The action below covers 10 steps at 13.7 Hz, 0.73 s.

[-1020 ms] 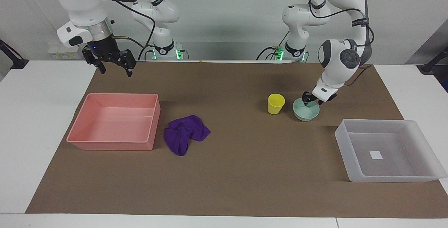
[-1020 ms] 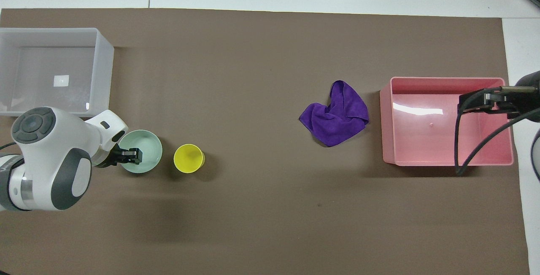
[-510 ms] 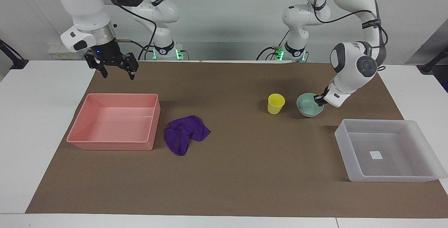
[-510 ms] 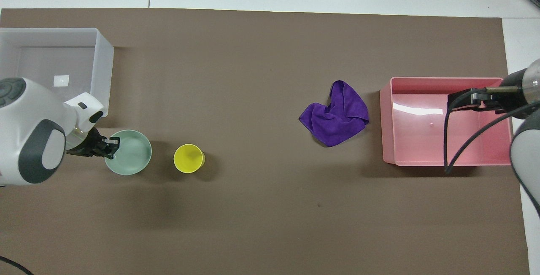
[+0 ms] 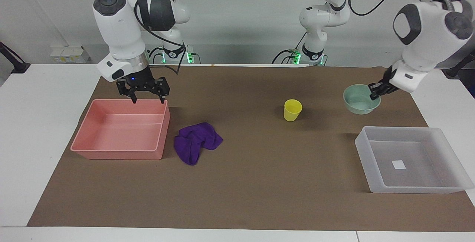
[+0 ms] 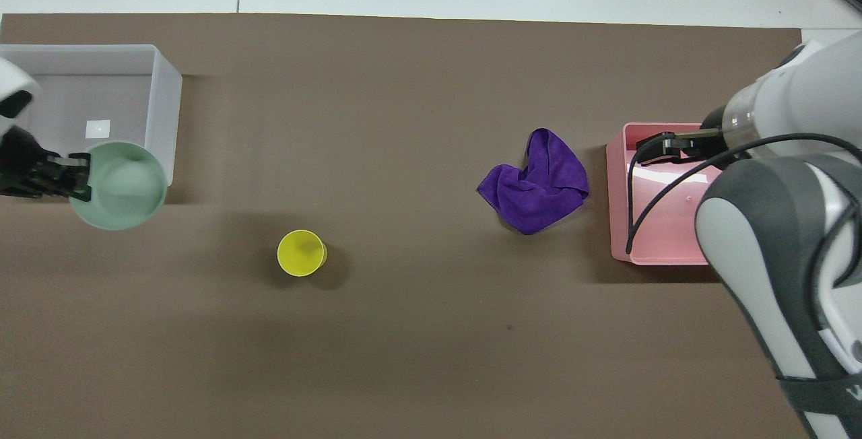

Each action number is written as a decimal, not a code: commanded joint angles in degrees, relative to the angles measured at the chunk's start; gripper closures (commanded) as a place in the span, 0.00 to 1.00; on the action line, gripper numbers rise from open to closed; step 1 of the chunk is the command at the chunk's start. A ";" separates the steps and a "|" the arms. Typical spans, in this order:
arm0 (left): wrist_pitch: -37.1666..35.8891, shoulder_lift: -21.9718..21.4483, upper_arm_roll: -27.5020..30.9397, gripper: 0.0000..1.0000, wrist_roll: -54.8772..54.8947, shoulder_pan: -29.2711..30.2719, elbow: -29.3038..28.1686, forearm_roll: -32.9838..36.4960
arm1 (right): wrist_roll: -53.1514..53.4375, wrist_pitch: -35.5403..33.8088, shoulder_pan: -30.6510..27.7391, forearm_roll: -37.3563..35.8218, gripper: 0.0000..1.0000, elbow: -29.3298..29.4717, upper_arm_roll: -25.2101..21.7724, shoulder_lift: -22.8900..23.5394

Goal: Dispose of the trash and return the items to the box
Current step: 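Place the green bowl in the clear bin while the right gripper grasps the cloth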

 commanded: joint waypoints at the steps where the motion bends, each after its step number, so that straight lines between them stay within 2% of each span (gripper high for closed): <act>1: 1.43 10.77 -0.47 1.00 1.53 5.56 12.37 -0.12 | 3.08 5.33 2.60 0.12 0.00 -4.30 0.00 1.23; 2: 3.89 14.03 -0.56 1.00 1.62 6.54 14.41 -0.12 | 3.79 7.87 2.96 0.12 0.00 -6.40 0.00 1.67; 4: 13.09 17.56 -0.47 1.00 1.71 7.42 14.69 -0.12 | 4.58 13.06 5.58 0.12 0.00 -10.45 0.00 2.03; 7: 21.38 23.53 -0.47 1.00 1.53 7.95 14.60 0.14 | 5.90 19.56 7.79 0.12 0.00 -13.36 0.00 4.04; 10: 22.90 27.93 -0.38 1.00 1.80 10.31 14.60 0.32 | 5.56 25.81 9.20 0.12 0.00 -16.95 0.00 5.11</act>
